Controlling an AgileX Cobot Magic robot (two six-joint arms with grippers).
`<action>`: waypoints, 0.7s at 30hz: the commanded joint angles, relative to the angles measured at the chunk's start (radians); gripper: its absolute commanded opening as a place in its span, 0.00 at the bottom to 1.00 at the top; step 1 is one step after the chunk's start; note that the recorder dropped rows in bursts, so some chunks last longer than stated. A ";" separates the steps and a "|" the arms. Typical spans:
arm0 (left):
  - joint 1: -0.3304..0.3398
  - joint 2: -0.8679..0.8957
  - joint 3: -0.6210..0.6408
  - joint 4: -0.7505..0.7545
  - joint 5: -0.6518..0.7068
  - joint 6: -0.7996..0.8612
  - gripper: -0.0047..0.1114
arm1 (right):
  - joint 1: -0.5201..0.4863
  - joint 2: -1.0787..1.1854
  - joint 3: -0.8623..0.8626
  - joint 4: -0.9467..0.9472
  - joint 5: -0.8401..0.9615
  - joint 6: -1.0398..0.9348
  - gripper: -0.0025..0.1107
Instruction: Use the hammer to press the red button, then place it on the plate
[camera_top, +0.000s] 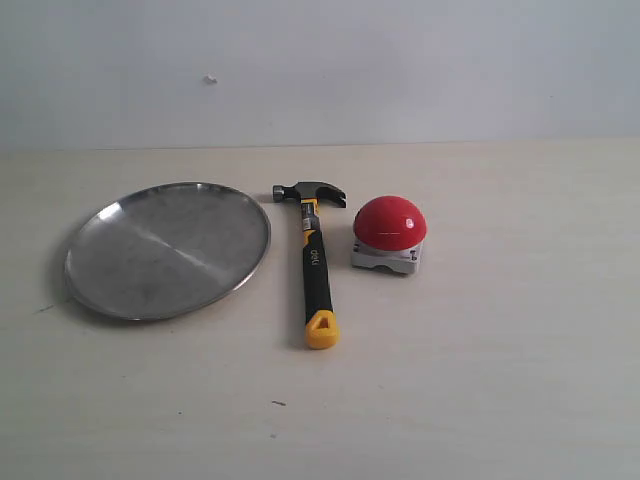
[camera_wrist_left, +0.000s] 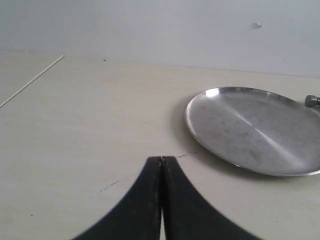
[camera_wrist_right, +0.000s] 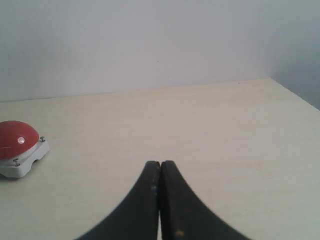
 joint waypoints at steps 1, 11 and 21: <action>0.002 -0.007 0.000 -0.006 -0.002 0.001 0.04 | -0.006 -0.006 0.004 -0.008 -0.015 -0.008 0.02; 0.002 -0.007 0.000 -0.006 -0.002 0.001 0.04 | -0.006 -0.006 0.004 -0.012 -0.202 -0.015 0.02; 0.002 -0.007 0.000 -0.006 -0.002 0.001 0.04 | -0.006 -0.006 0.004 0.017 -0.510 0.020 0.02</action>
